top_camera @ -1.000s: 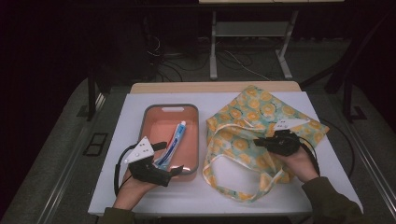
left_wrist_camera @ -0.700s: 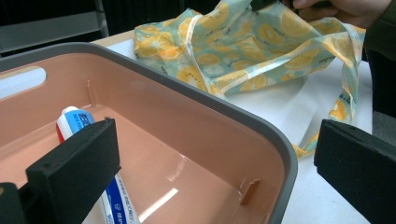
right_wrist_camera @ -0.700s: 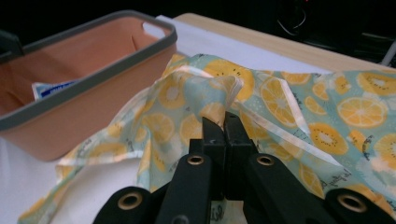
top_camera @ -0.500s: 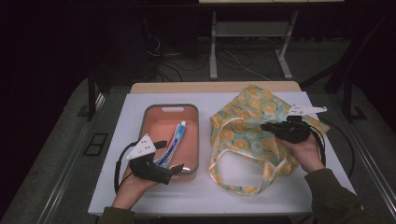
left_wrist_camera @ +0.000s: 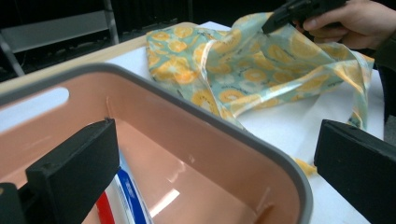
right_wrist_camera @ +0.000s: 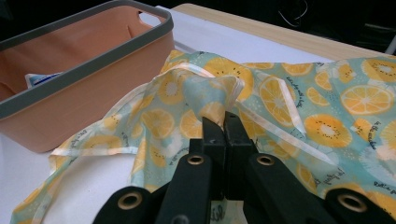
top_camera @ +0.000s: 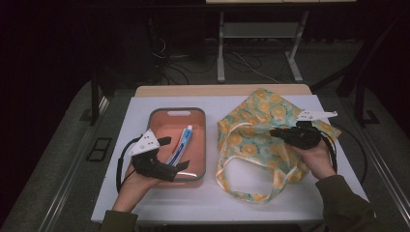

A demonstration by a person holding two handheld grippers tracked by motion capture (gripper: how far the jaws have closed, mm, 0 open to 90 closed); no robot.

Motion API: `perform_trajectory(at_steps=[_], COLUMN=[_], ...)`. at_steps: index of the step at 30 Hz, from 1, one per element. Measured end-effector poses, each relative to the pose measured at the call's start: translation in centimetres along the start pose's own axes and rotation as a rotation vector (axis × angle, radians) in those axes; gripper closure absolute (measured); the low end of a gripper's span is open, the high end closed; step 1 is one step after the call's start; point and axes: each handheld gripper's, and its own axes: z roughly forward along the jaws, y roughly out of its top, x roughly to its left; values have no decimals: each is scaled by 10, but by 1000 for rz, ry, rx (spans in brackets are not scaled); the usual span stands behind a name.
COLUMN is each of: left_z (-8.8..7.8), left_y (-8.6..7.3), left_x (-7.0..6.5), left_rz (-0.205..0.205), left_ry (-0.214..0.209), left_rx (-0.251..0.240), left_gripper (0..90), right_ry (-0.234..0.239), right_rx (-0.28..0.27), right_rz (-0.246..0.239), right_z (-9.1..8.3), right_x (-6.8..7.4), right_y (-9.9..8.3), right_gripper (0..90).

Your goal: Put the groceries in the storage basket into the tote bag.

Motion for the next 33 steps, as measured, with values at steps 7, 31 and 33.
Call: perform_trajectory(at_steps=[7, 31, 33], left_z=[13, 82, 84], left_y=[8, -10, -12], left_x=[11, 56, 58], left_rz=[-5, -79, -103], left_ry=[20, 193, 194], left_rx=[0, 341, 364], left_gripper=[0, 54, 71], right_ry=[5, 18, 18], right_rx=[5, 14, 11], right_rz=[-6, -13, -13], right_z=[1, 4, 3], right_x=[-1, 0, 0], right_y=[0, -3, -3], right_gripper=[894, 894, 894])
